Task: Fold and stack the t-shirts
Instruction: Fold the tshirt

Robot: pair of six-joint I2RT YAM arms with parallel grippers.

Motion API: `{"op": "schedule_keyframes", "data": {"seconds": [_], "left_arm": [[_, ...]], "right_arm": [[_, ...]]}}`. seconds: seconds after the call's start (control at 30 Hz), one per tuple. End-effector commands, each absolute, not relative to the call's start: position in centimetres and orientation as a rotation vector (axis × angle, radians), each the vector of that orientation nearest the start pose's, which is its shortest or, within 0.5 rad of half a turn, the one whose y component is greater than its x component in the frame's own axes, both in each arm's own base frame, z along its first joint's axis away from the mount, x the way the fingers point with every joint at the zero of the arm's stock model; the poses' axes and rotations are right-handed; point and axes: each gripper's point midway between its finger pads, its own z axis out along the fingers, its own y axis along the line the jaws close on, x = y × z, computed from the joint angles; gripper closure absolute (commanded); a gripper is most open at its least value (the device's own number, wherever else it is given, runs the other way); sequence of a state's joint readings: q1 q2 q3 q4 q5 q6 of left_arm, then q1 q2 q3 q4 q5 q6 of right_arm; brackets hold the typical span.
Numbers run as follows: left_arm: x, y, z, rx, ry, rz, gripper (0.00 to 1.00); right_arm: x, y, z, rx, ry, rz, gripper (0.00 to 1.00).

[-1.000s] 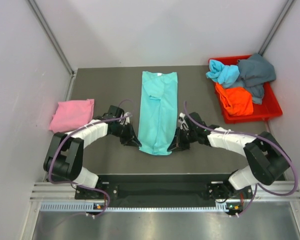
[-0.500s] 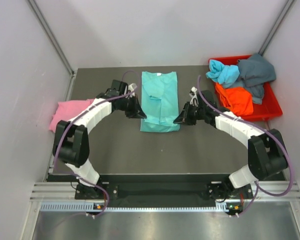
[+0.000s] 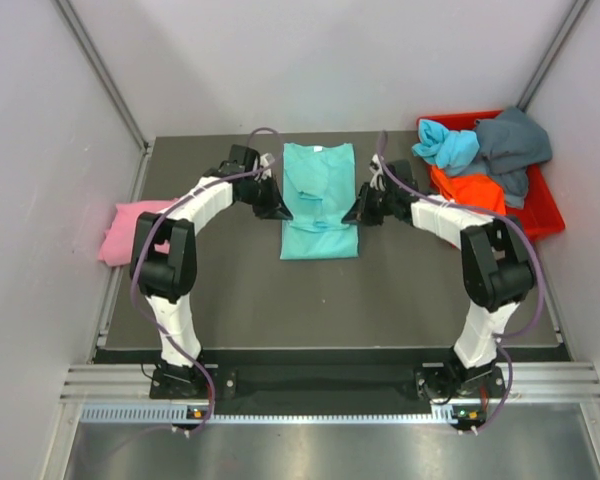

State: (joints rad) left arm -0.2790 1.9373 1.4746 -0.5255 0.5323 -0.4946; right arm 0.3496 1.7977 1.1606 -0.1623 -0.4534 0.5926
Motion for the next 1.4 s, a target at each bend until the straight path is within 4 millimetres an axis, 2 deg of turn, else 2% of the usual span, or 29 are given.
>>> {"op": "schedule_keyframes", "data": {"seconds": [0.0, 0.03, 0.1, 0.17, 0.3, 0.33, 0.57, 0.7, 0.9, 0.97, 1.13, 1.27, 1.3, 1.33, 1.37], "left_arm": [[43.4, -22.1, 12.6, -0.035, 2.532, -0.955, 1.00], [43.7, -22.0, 12.0, -0.041, 2.540, -0.950, 1.00], [44.7, -21.9, 12.1, -0.032, 2.523, -0.942, 1.00], [45.5, -21.8, 11.1, -0.034, 2.530, -0.926, 1.00], [47.7, -21.7, 11.1, -0.023, 2.493, -0.901, 1.00], [48.1, -21.7, 10.3, -0.023, 2.502, -0.894, 1.00], [51.0, -22.0, 10.4, -0.005, 2.450, -0.872, 1.00], [51.8, -22.0, 10.7, -0.007, 2.428, -0.858, 1.00], [52.3, -22.0, 11.7, -0.012, 2.398, -0.855, 1.00], [52.7, -22.0, 11.6, -0.013, 2.386, -0.842, 1.00], [53.7, -21.7, 10.2, -0.009, 2.390, -0.806, 1.00], [55.0, -21.3, 10.3, 0.003, 2.362, -0.752, 1.00], [55.3, -21.2, 10.3, 0.003, 2.358, -0.736, 0.97], [55.5, -21.1, 10.5, 0.009, 2.350, -0.724, 0.89], [55.8, -21.1, 11.4, 0.026, 2.330, -0.716, 0.75]], "right_arm": [[42.5, 25.0, 12.1, -0.016, 2.347, 0.956, 1.00], [43.3, 25.1, 12.0, -0.014, 2.341, 0.951, 1.00], [44.2, 25.4, 12.2, -0.019, 2.328, 0.944, 1.00], [44.8, 25.3, 11.4, -0.018, 2.337, 0.924, 1.00], [46.0, 25.2, 11.0, -0.024, 2.328, 0.899, 1.00], [46.2, 25.3, 10.7, -0.024, 2.326, 0.898, 1.00], [48.2, 25.4, 10.4, -0.050, 2.301, 0.866, 1.00], [49.3, 25.2, 10.7, -0.046, 2.285, 0.850, 1.00], [49.7, 25.1, 10.5, -0.039, 2.284, 0.842, 1.00], [50.0, 25.1, 10.5, -0.038, 2.279, 0.833, 1.00], [51.3, 25.1, 9.4, -0.052, 2.277, 0.805, 1.00], [52.2, 25.0, 9.4, -0.055, 2.263, 0.780, 1.00], [52.4, 25.0, 9.5, -0.054, 2.257, 0.768, 1.00], [52.5, 24.8, 9.8, -0.063, 2.250, 0.753, 0.88], [52.6, 24.7, 10.1, -0.069, 2.241, 0.741, 0.76]]}}
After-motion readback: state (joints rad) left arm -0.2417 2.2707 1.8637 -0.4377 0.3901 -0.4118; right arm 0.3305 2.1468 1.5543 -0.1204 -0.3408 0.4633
